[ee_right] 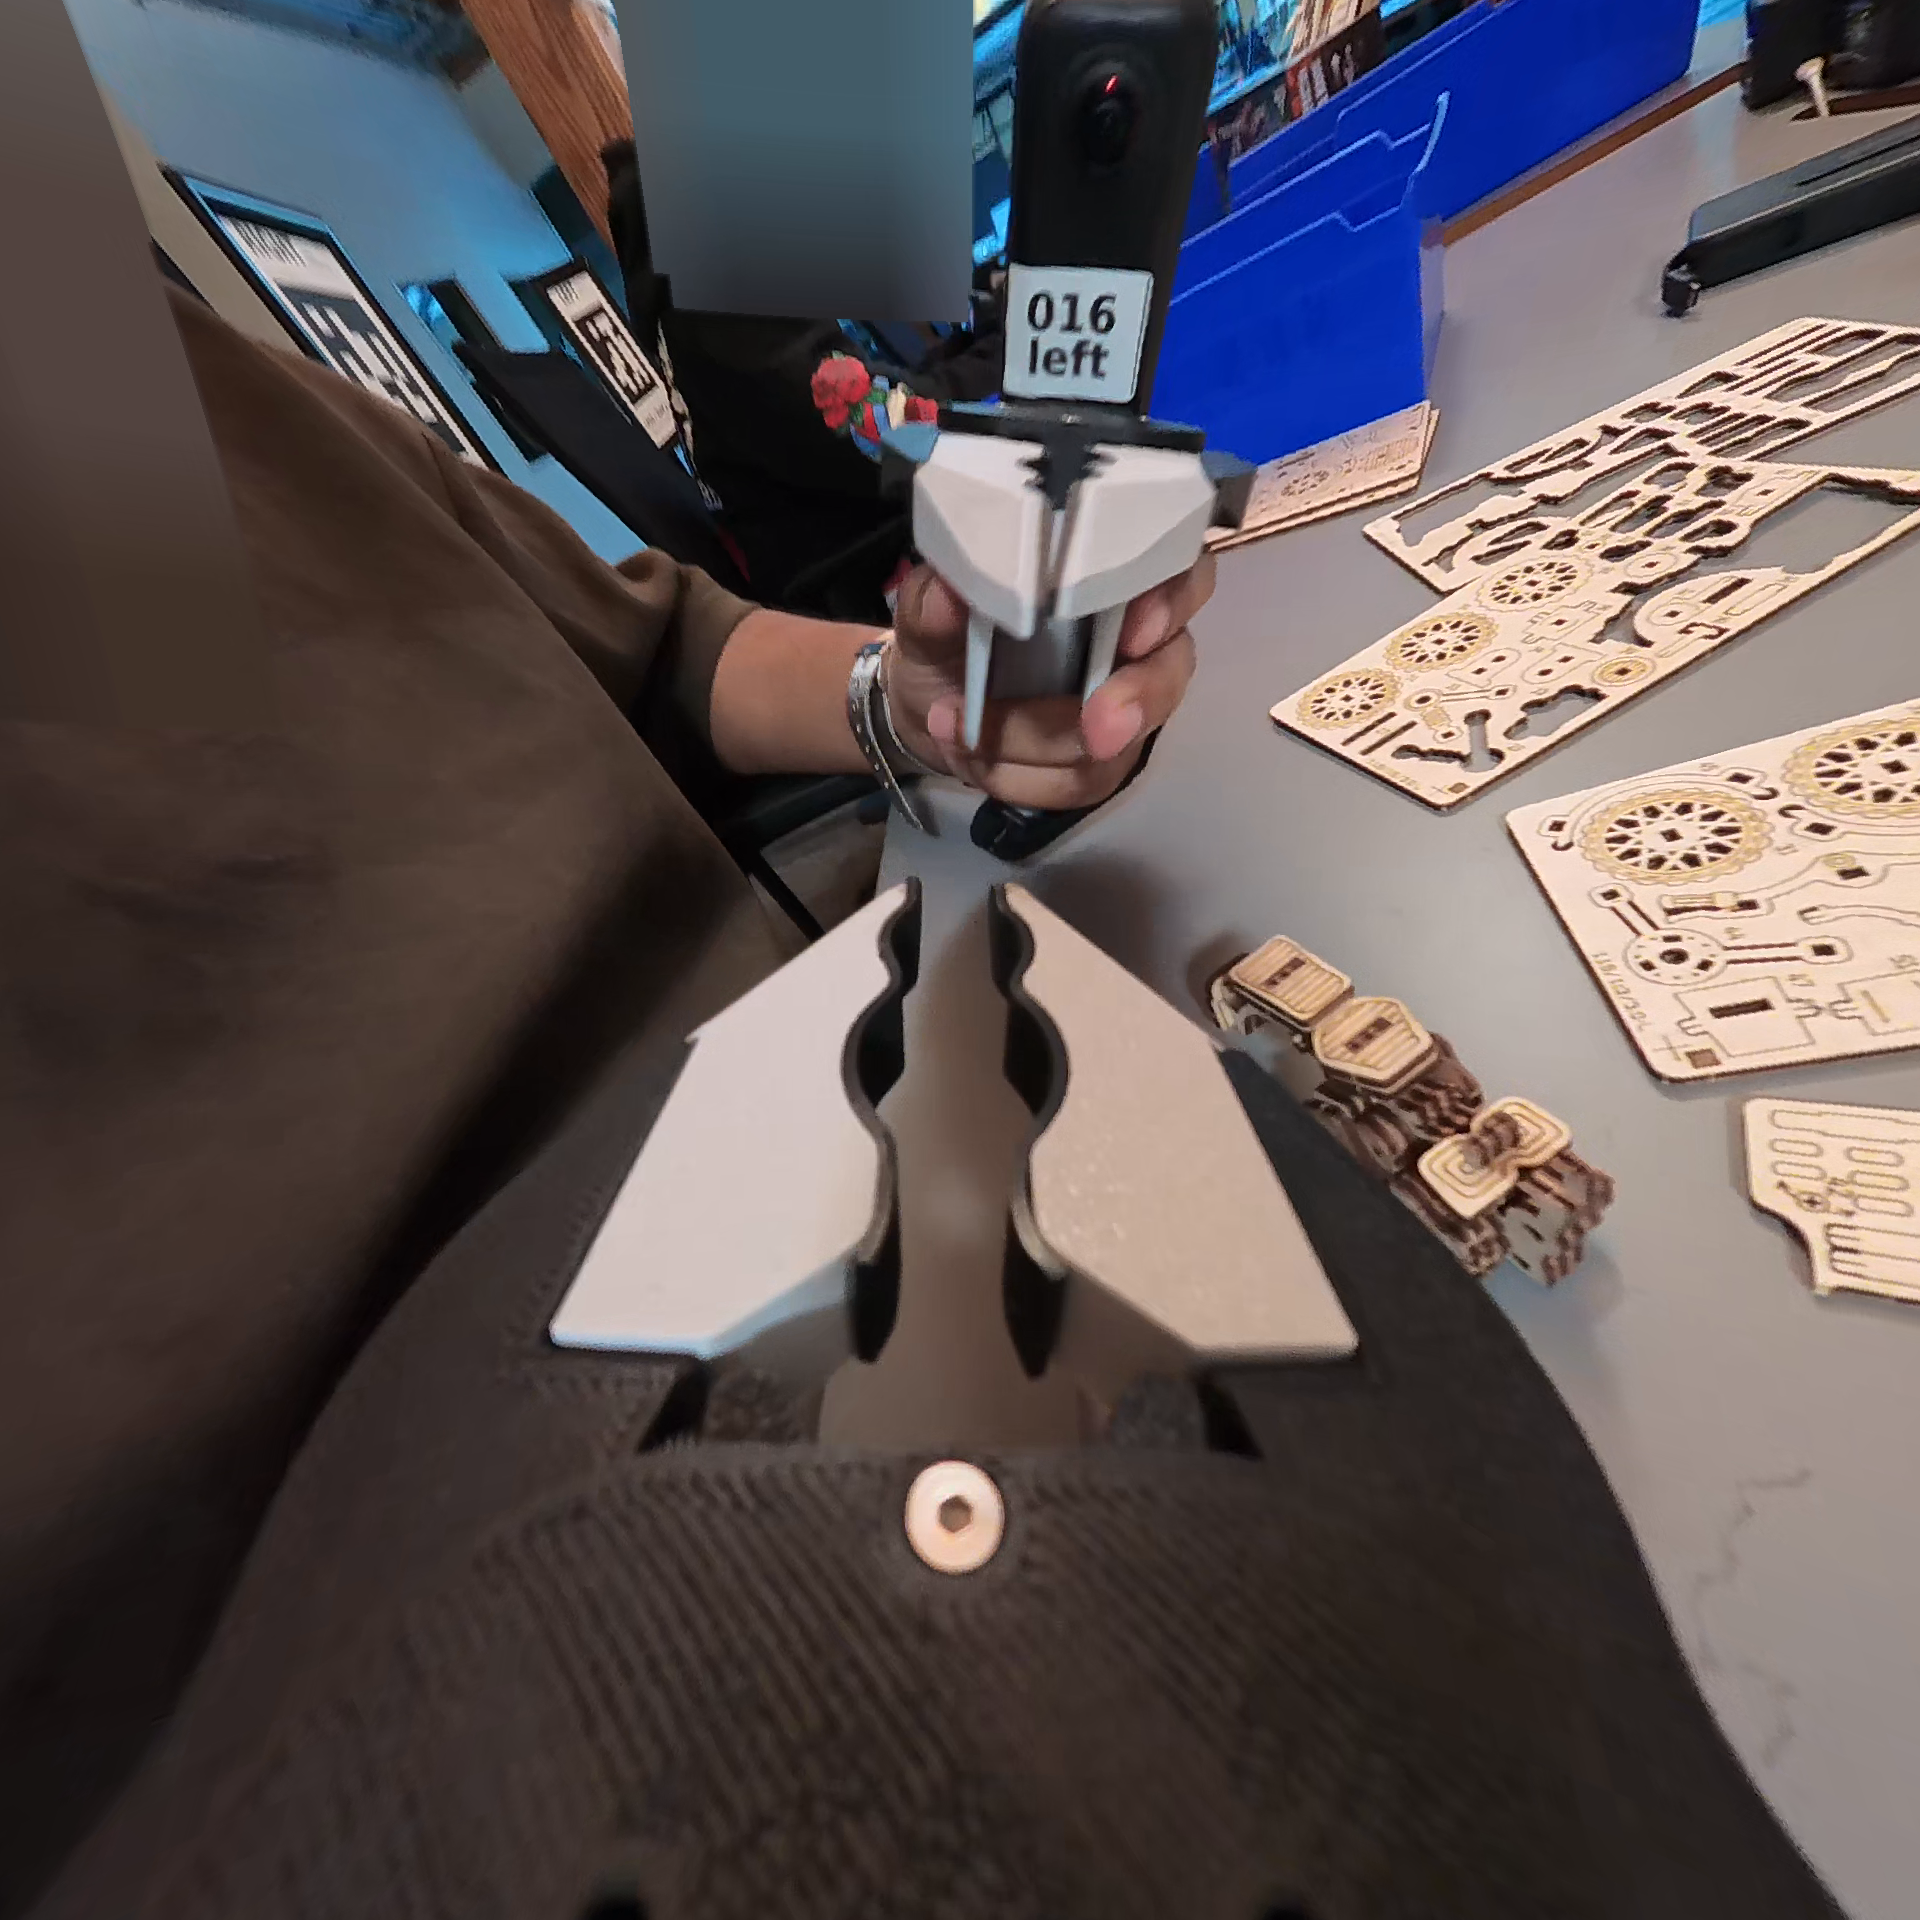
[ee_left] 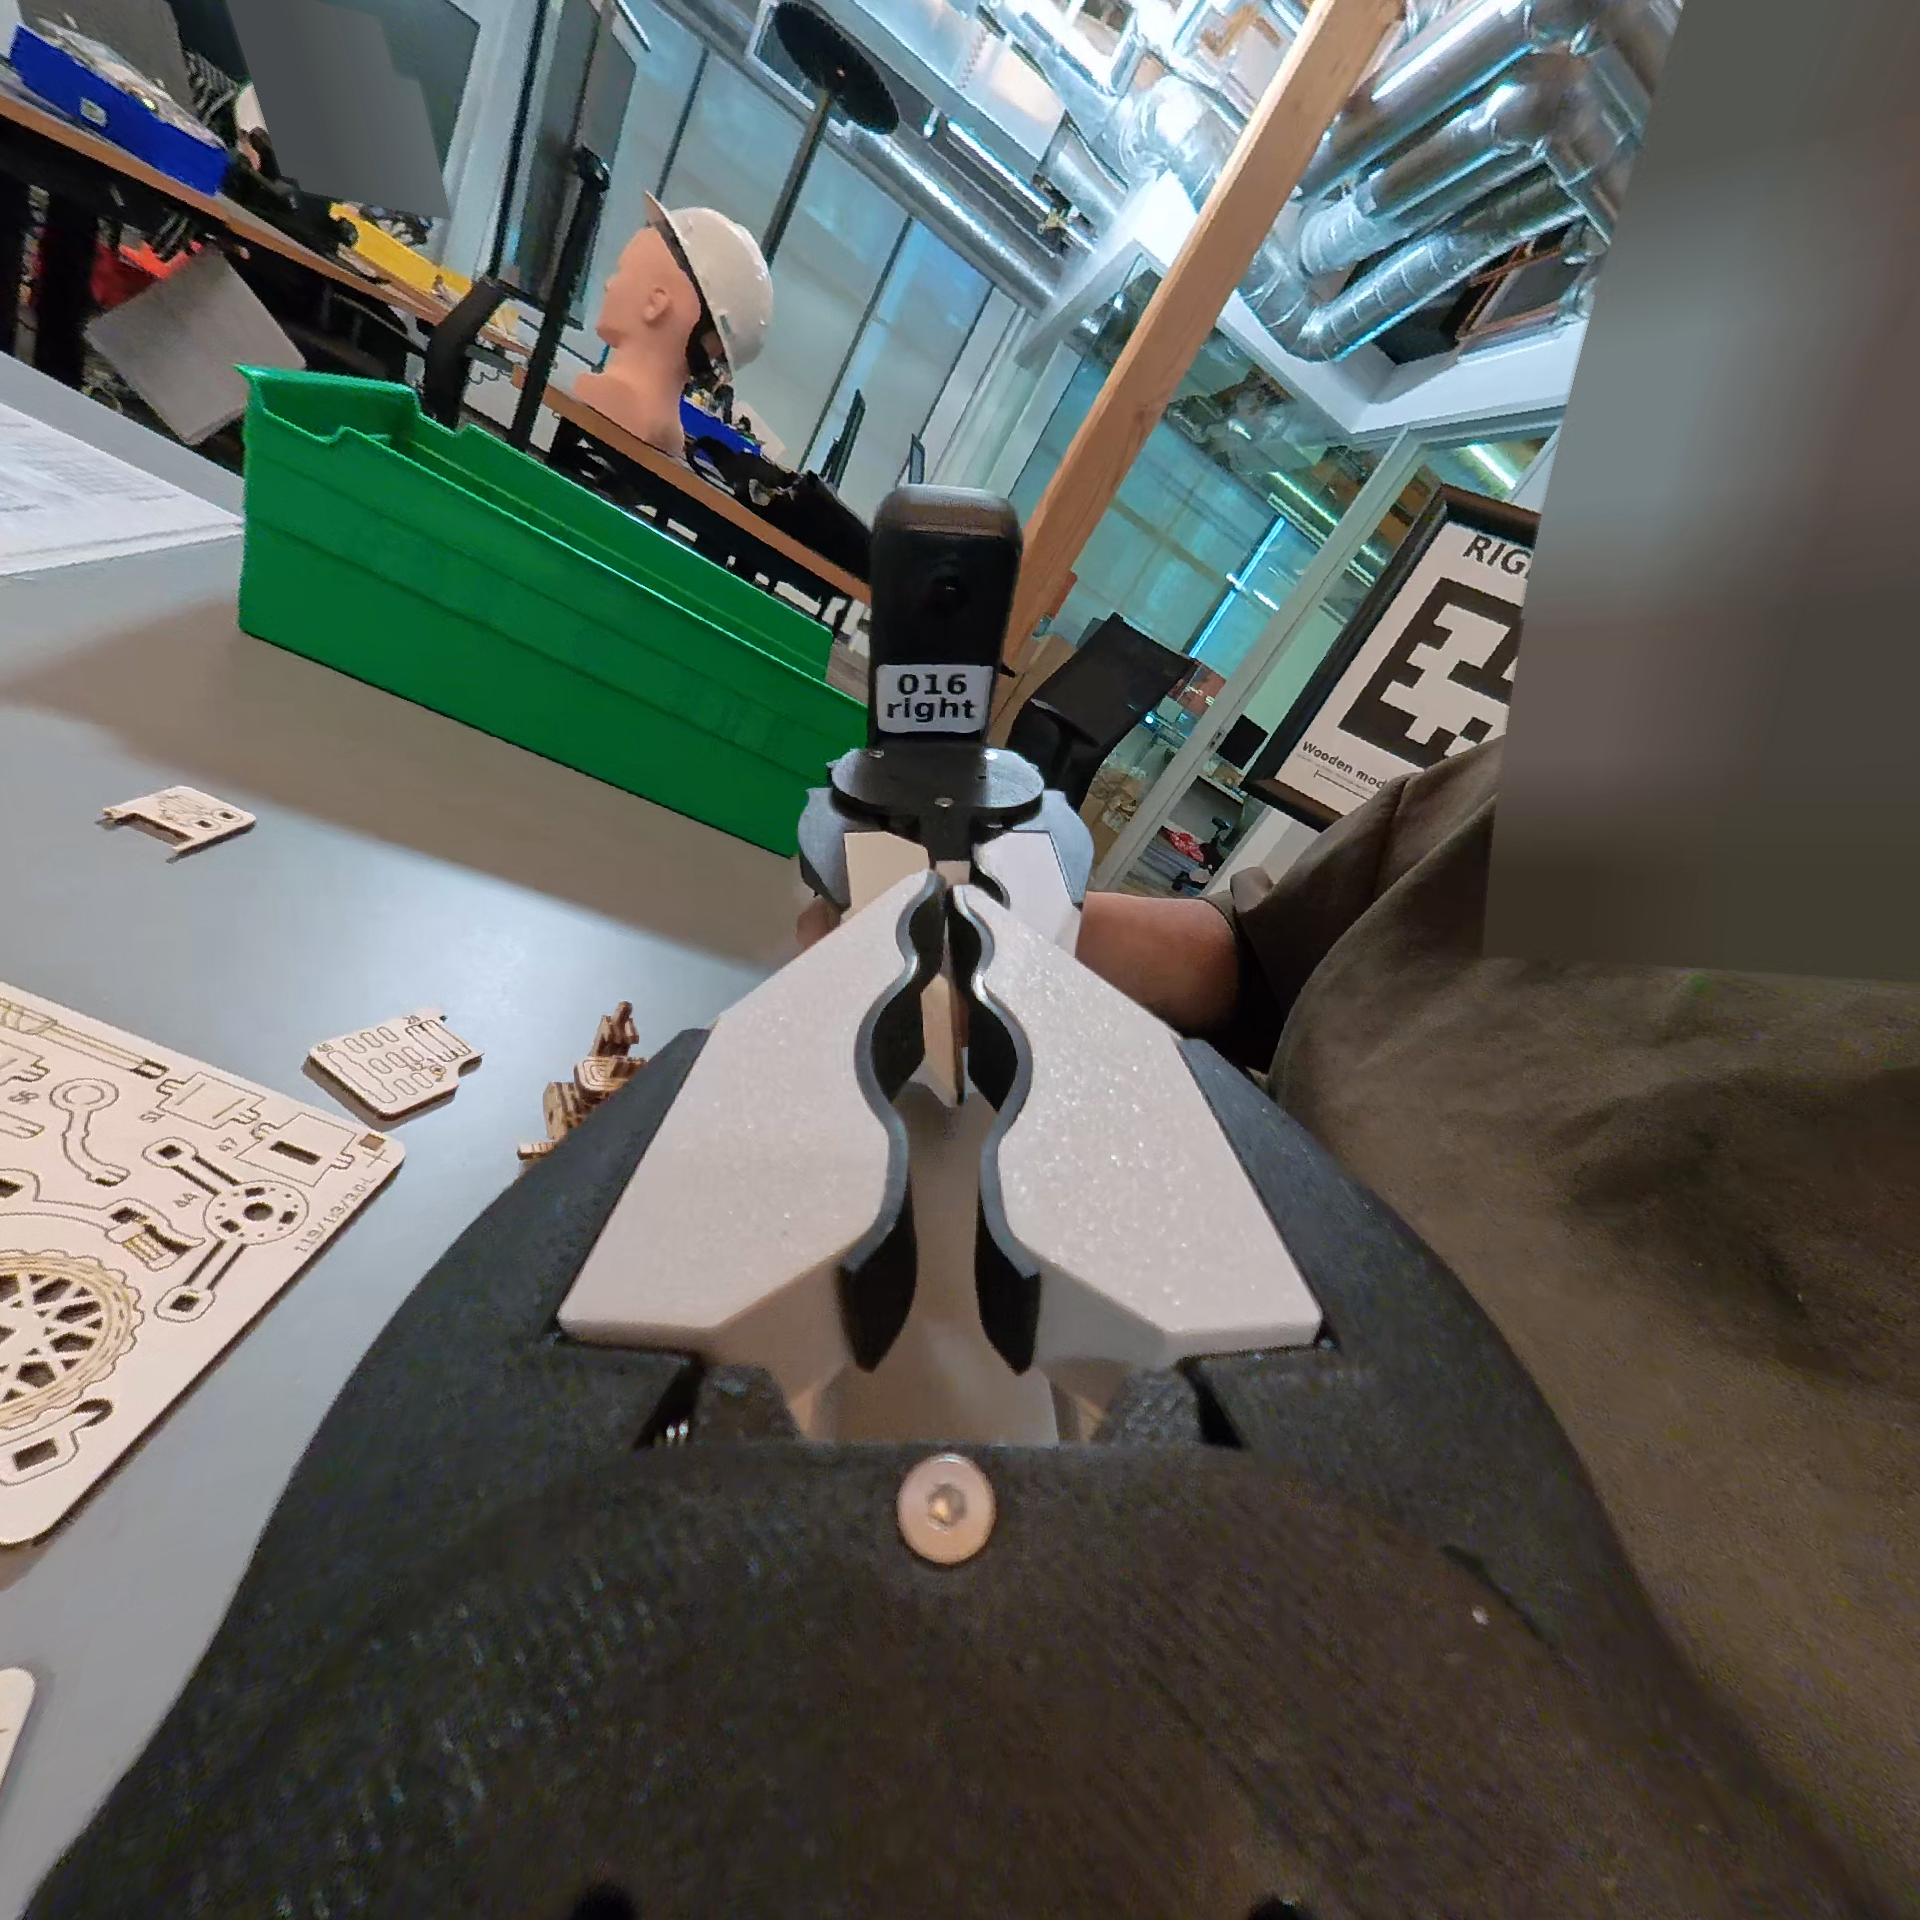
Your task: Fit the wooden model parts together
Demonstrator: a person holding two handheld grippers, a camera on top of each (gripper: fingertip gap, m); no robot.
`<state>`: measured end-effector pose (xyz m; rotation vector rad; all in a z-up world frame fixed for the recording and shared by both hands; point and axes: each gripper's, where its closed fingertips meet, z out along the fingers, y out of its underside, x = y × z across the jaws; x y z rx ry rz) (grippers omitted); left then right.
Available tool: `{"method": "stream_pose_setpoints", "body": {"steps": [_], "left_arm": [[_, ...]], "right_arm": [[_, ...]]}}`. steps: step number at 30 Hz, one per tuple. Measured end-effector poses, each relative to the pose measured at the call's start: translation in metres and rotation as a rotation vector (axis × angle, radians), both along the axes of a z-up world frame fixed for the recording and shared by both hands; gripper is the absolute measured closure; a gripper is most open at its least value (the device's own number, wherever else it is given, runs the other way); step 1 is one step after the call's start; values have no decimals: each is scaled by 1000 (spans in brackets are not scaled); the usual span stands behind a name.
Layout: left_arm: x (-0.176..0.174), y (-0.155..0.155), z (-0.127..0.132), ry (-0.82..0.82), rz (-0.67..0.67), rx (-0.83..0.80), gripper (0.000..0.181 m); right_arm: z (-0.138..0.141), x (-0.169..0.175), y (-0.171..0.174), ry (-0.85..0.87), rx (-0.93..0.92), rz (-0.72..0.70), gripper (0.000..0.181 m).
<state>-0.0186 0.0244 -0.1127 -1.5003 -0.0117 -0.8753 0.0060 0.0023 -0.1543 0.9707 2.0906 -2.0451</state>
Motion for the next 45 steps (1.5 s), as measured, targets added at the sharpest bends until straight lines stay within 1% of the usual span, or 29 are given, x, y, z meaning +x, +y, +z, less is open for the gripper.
{"method": "stream_pose_setpoints", "body": {"steps": [6,9,12,16,18,20,23,25,26,27,31,35,37,39,40,42,44,45], "left_arm": [[-10,1,1,-17,41,-1,181],[-15,1,1,-19,66,-3,181],[-22,1,0,-13,102,-8,181],[-30,2,-3,-20,131,-17,181],[-33,2,-3,-34,138,-18,181],[-34,2,-3,-44,141,-21,181],[-34,3,-5,-55,138,-28,181],[-34,4,-7,-58,134,-34,181],[-33,4,-8,-59,131,-36,181],[-33,4,-8,-59,130,-36,181],[-34,4,-6,-42,142,-31,181],[-35,4,-7,-28,148,-32,181],[-35,4,-7,-27,148,-34,181],[-34,4,-8,-22,145,-36,181],[-34,4,-9,-18,144,-36,181],[-34,3,-8,-16,138,-32,180],[-28,3,-7,-25,105,-25,172],[-23,2,-7,-30,73,-25,168]], "right_arm": [[-9,1,-3,51,111,-6,171],[-17,1,0,85,204,-19,171],[-29,-1,5,127,337,-35,170],[-52,0,9,204,579,-26,168],[-64,2,7,235,692,-7,166],[-72,3,1,252,760,6,162],[-75,-2,-12,261,791,-18,160],[-81,-10,-13,216,831,-69,162],[-87,-12,-13,182,853,-71,162],[-89,-11,-15,161,844,-66,167],[-91,-9,-15,94,799,-67,172],[-90,-6,-11,46,768,-64,174],[-84,-4,-12,35,712,-56,174],[-68,-3,-15,24,582,-54,174],[-55,-3,-17,20,487,-55,174],[-20,-4,-15,22,241,-64,174],[14,-7,-2,21,-7,-90,174],[26,-9,7,13,-104,-106,174]]}}
